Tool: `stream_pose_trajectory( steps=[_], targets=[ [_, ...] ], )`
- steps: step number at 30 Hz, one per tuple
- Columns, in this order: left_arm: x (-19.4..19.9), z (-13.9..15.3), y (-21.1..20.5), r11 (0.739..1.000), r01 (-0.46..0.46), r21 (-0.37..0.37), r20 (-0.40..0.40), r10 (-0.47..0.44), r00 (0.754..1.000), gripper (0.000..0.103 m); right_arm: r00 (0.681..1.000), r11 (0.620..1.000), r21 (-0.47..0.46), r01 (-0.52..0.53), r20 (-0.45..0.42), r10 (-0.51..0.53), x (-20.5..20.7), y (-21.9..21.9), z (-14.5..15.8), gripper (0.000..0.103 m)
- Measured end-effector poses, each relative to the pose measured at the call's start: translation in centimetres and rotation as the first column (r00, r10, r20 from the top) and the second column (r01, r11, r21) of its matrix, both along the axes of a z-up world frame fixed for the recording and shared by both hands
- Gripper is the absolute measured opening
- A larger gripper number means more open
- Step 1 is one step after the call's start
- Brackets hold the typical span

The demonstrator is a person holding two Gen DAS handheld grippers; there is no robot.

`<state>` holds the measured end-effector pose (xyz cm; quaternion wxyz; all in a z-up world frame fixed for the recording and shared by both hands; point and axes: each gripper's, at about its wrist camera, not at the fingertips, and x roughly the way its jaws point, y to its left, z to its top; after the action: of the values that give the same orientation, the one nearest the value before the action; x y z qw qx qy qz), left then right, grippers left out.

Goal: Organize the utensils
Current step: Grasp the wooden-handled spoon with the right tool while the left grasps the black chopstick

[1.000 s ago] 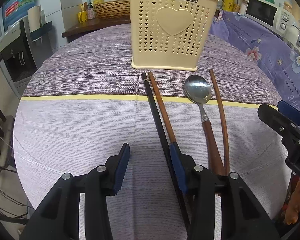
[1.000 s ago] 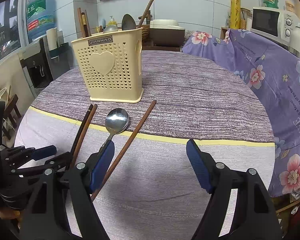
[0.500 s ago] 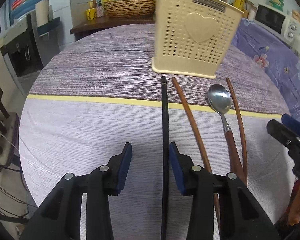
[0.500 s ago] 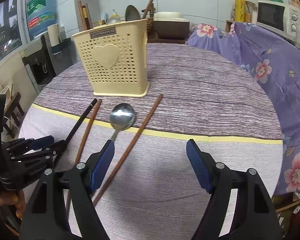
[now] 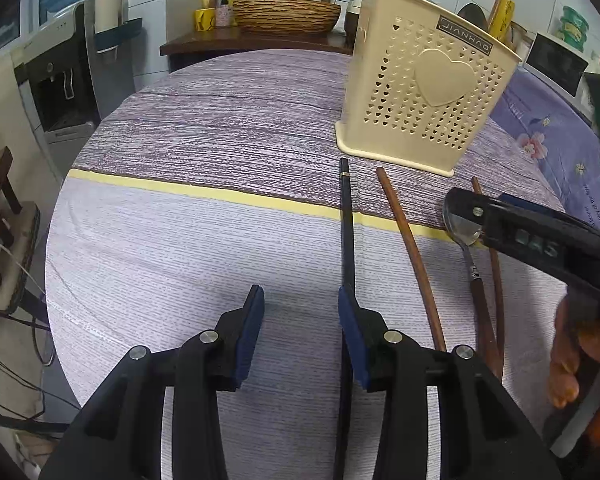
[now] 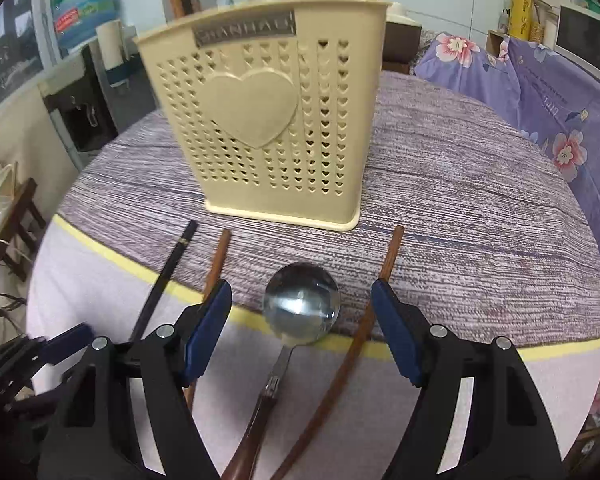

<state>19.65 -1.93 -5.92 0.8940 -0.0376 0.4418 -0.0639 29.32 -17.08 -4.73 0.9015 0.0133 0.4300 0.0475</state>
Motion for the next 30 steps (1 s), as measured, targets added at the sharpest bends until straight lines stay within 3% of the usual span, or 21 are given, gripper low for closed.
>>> stream_pose_trajectory(
  steps=[8, 16, 22, 30],
  targets=[
    [-0.2, 0.0, 0.0, 1.000, 0.006, 0.007, 0.010, -0.006, 1.000, 0.040, 0.999, 0.999, -0.049, 0.014, -0.049, -0.017, 1.0, 1.5, -1.9, 0.065],
    [-0.2, -0.1, 0.0, 1.000, 0.008, 0.013, 0.009, -0.009, 1.000, 0.040, 0.998, 0.998, -0.057, 0.034, -0.049, -0.037, -0.5, 1.9, -1.9, 0.057],
    [1.9, 0.2, -0.5, 0.999, 0.042, 0.023, -0.024, -0.041, 0.999, 0.040, 0.997, 0.997, -0.052, 0.048, -0.051, -0.051, -0.6, 1.8, -2.0, 0.055],
    [6.5, 0.1, -2.9, 0.983, 0.107, 0.147, -0.044, -0.102, 0.994, 0.040, 0.996, 0.998, -0.039, 0.054, -0.064, -0.056, 0.1, 0.8, -1.7, 0.048]
  ],
)
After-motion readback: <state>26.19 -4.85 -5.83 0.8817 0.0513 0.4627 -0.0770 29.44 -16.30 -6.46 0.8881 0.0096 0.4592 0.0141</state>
